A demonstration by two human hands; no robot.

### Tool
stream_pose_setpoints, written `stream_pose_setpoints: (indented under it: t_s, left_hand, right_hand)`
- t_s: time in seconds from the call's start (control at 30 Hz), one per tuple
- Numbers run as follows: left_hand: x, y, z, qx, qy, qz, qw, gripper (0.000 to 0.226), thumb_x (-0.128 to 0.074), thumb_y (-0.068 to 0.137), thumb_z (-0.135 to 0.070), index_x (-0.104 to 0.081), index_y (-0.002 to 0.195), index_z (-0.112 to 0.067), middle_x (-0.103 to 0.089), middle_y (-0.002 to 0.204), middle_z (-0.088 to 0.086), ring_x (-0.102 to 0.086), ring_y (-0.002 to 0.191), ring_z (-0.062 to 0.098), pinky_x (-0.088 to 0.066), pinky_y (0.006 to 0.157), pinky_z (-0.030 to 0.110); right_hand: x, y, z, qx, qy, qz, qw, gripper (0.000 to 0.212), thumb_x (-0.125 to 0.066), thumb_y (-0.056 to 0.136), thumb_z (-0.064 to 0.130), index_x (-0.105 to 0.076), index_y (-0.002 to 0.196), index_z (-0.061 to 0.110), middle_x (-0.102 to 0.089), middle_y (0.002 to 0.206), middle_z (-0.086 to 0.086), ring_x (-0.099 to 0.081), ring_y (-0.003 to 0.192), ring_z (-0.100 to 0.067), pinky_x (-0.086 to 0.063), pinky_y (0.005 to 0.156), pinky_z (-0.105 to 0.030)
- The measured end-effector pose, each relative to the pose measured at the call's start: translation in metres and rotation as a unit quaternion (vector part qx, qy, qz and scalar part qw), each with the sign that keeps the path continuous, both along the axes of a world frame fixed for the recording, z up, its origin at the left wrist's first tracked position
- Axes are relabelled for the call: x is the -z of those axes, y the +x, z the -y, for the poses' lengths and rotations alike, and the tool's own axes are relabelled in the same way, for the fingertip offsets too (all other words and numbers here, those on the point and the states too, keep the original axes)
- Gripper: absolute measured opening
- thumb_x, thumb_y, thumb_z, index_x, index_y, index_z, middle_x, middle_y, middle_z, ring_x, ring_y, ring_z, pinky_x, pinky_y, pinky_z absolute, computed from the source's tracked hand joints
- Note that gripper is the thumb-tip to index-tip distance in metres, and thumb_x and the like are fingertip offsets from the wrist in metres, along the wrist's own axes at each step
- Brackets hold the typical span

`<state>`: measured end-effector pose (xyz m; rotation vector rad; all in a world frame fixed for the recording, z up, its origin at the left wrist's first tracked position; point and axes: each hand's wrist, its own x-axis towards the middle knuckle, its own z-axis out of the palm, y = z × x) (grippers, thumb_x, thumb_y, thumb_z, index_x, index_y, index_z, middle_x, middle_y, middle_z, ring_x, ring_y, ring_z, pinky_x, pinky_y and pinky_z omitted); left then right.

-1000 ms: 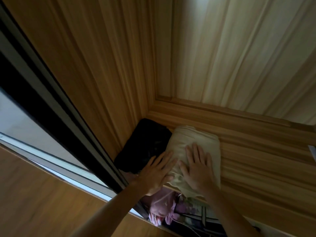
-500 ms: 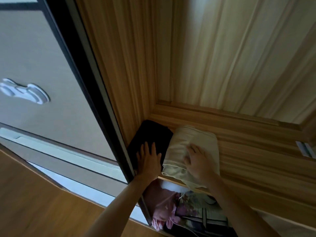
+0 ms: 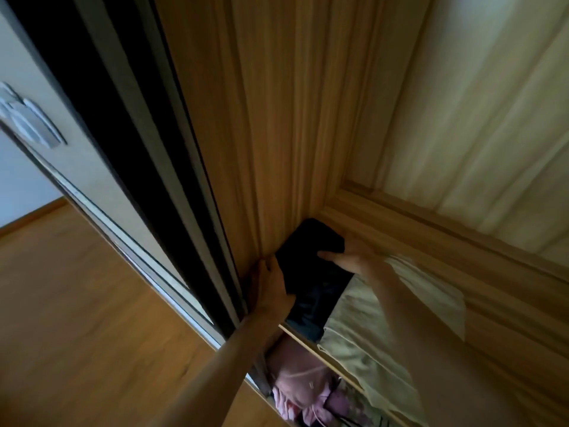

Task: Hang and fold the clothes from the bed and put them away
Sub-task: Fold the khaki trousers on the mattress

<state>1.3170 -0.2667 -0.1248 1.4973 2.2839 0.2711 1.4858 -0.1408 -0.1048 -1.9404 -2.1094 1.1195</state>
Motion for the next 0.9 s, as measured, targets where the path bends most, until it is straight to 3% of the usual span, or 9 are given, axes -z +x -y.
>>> stream_pose_setpoints:
  t_s: [0.07, 0.13, 0.23, 0.4, 0.47, 0.57, 0.7, 0.77, 0.9]
  left_hand:
    - [-0.014, -0.001, -0.011, -0.01, -0.047, 0.014, 0.999, 0.095, -0.085, 0.069, -0.033, -0.033, 0.147, -0.012, -0.046, 0.142, 0.012, -0.049, 0.13, 0.033, -0.046, 0.103, 0.041]
    - [-0.025, -0.005, -0.021, -0.007, -0.097, -0.01, 0.995, 0.081, -0.086, 0.069, -0.033, -0.047, 0.137, -0.011, -0.057, 0.135, 0.011, -0.057, 0.124, 0.03, -0.051, 0.095, 0.037]
    - [-0.028, -0.013, -0.026, -0.006, -0.115, 0.043, 0.992, 0.073, -0.09, 0.063, -0.031, -0.059, 0.127, -0.013, -0.064, 0.128, 0.009, -0.062, 0.117, 0.028, -0.054, 0.09, 0.034]
    - [-0.039, -0.007, -0.017, 0.035, -0.047, 0.232, 0.971, 0.041, -0.089, 0.064, -0.01, -0.068, 0.1, -0.011, -0.069, 0.094, 0.003, -0.067, 0.089, 0.019, -0.058, 0.067, 0.026]
    - [-0.055, -0.009, -0.016, 0.029, -0.015, 0.349, 0.937, 0.039, -0.089, 0.063, -0.005, -0.071, 0.098, -0.008, -0.073, 0.092, 0.001, -0.069, 0.094, 0.02, -0.058, 0.079, 0.029]
    - [-0.082, -0.005, -0.009, 0.054, -0.016, 0.546, 0.836, 0.053, -0.089, 0.069, -0.015, -0.07, 0.118, -0.012, -0.074, 0.114, 0.005, -0.069, 0.109, 0.023, -0.052, 0.098, 0.038]
    - [-0.084, 0.032, 0.008, 0.077, -0.026, 0.664, 0.743, 0.055, -0.083, 0.077, -0.018, -0.064, 0.129, -0.01, -0.067, 0.127, 0.01, -0.064, 0.118, 0.027, -0.048, 0.103, 0.04]
    - [-0.061, 0.058, 0.017, 0.038, -0.073, 0.654, 0.752, 0.066, -0.087, 0.073, -0.023, -0.06, 0.132, -0.01, -0.068, 0.126, 0.009, -0.066, 0.114, 0.027, -0.052, 0.099, 0.039]
    - [-0.02, 0.093, 0.031, 0.026, -0.007, 0.366, 0.93, 0.075, -0.088, 0.067, -0.044, -0.057, 0.128, -0.013, -0.065, 0.12, 0.003, -0.063, 0.103, 0.016, -0.05, 0.082, 0.025]
  right_hand:
    - [-0.002, -0.002, -0.008, 0.005, -0.033, -0.023, 0.999, 0.11, -0.077, 0.066, 0.067, -0.033, 0.151, 0.014, -0.041, 0.153, -0.008, -0.042, 0.138, -0.03, -0.04, 0.106, -0.036]
    - [-0.007, -0.005, -0.007, 0.005, -0.067, -0.052, 0.996, 0.087, -0.082, 0.074, 0.049, -0.046, 0.144, 0.013, -0.053, 0.142, -0.007, -0.051, 0.128, -0.027, -0.04, 0.09, -0.028]
    - [-0.02, -0.004, 0.001, 0.021, -0.073, -0.139, 0.987, 0.06, -0.084, 0.076, 0.035, -0.061, 0.127, 0.014, -0.065, 0.118, -0.003, -0.058, 0.091, -0.012, -0.044, 0.071, -0.022]
    - [-0.055, 0.014, 0.023, 0.056, -0.074, -0.254, 0.963, 0.039, -0.085, 0.073, 0.027, -0.055, 0.098, 0.025, -0.065, 0.099, 0.002, -0.062, 0.091, -0.017, -0.051, 0.079, -0.033]
    - [-0.075, 0.03, 0.03, 0.073, -0.043, -0.32, 0.944, 0.03, -0.084, 0.074, 0.017, -0.066, 0.097, 0.021, -0.074, 0.099, -0.003, -0.069, 0.097, -0.026, -0.055, 0.087, -0.038]
    - [-0.101, 0.061, 0.035, 0.091, -0.033, -0.395, 0.913, 0.034, -0.08, 0.076, 0.01, -0.072, 0.109, 0.014, -0.076, 0.104, -0.006, -0.073, 0.099, -0.025, -0.055, 0.094, -0.042]
    - [-0.112, 0.106, 0.034, 0.095, -0.034, -0.319, 0.942, 0.045, -0.085, 0.071, 0.023, -0.071, 0.114, 0.016, -0.077, 0.103, -0.004, -0.073, 0.095, -0.024, -0.056, 0.088, -0.038]
    - [-0.098, 0.123, 0.034, 0.075, -0.011, -0.196, 0.978, 0.049, -0.088, 0.066, 0.035, -0.071, 0.11, 0.021, -0.075, 0.104, 0.0, -0.071, 0.097, -0.022, -0.054, 0.091, -0.039]
    - [-0.041, 0.14, 0.056, 0.112, 0.034, -0.061, 0.991, 0.06, -0.081, 0.08, 0.025, -0.056, 0.134, 0.014, -0.059, 0.133, -0.006, -0.055, 0.124, -0.028, -0.041, 0.098, -0.031]
